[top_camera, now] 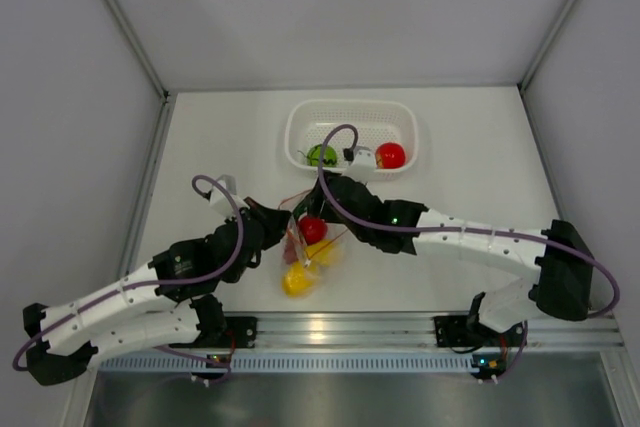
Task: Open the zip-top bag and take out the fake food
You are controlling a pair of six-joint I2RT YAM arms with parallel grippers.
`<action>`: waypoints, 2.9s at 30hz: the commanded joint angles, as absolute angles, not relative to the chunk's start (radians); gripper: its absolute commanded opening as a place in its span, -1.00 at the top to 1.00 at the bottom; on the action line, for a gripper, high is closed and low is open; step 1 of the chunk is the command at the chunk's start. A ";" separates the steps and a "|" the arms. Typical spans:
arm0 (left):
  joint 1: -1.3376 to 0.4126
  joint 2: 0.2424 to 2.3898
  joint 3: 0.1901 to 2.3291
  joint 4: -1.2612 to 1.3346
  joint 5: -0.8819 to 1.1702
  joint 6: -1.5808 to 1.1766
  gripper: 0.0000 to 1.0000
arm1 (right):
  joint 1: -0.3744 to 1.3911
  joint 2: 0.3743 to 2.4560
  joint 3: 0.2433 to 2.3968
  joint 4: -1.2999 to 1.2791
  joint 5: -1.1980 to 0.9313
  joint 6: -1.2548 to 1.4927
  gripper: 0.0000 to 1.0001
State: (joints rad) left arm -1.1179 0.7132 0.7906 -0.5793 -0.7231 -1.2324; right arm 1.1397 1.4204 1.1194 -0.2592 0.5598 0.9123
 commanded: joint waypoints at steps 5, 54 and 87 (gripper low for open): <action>-1.131 0.710 0.790 -0.545 -0.712 -1.236 1.00 | 1.092 1.525 1.178 -0.193 0.598 0.979 -0.27; -1.132 0.614 0.773 -0.526 -0.719 -1.020 1.00 | 1.117 1.471 1.011 0.313 0.365 0.493 1.00; -1.132 0.629 0.788 -0.538 -0.723 -1.015 1.00 | 1.227 1.127 1.048 0.267 0.497 0.252 1.00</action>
State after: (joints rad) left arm -1.1278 0.6327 0.7738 -0.5537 -0.7227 -1.0245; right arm 1.2110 1.1656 0.9733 0.2649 0.4221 0.2684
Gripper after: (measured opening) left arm 0.021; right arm 0.060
